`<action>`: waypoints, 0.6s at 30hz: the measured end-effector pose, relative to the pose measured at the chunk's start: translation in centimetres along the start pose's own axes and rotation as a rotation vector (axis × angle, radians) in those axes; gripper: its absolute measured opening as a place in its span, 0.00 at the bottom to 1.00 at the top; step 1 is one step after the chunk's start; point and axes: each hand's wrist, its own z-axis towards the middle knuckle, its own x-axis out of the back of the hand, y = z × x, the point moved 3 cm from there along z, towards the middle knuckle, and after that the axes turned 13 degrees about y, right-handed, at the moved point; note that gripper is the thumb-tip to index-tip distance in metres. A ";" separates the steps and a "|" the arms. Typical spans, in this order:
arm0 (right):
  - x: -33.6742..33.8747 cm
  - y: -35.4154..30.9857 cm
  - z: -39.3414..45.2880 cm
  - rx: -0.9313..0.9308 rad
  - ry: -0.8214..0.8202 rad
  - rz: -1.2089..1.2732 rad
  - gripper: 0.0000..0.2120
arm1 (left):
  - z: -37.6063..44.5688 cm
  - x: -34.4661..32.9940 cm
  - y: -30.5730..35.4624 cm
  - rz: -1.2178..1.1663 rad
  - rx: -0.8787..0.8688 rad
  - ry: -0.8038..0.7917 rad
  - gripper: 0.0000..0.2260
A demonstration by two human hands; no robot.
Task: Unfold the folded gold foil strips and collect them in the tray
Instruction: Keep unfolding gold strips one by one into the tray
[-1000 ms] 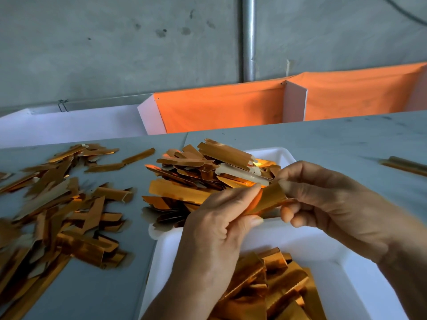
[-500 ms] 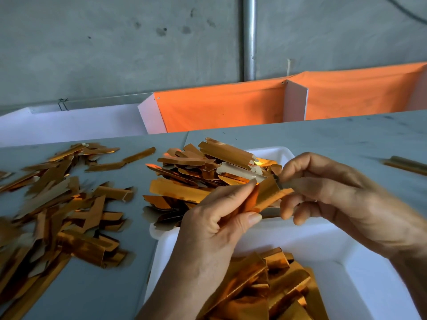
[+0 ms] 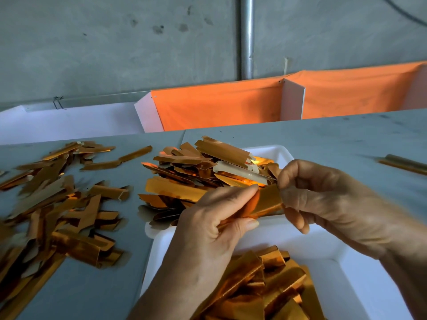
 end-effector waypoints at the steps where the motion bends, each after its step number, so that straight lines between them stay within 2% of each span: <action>1: 0.0 0.3 0.1 -0.011 0.012 -0.020 0.12 | 0.0 0.0 0.0 0.037 -0.019 0.000 0.22; 3: 0.0 0.7 0.2 -0.047 0.029 -0.033 0.16 | -0.1 -0.1 -0.1 0.116 -0.050 0.010 0.23; 6: 0.0 0.7 0.1 -0.136 -0.042 0.168 0.05 | 0.0 0.1 -0.2 0.148 -0.068 0.033 0.23; 11: 0.4 1.1 0.4 -0.228 -0.077 0.420 0.11 | 0.0 0.3 -0.1 0.127 -0.070 0.046 0.22; 15: 0.1 1.7 0.4 -0.281 -0.088 0.424 0.22 | 0.0 0.2 0.0 0.130 -0.085 0.052 0.23; 18: 0.1 1.7 0.3 -0.298 -0.059 0.342 0.16 | -0.1 0.1 -0.1 0.127 -0.080 0.031 0.24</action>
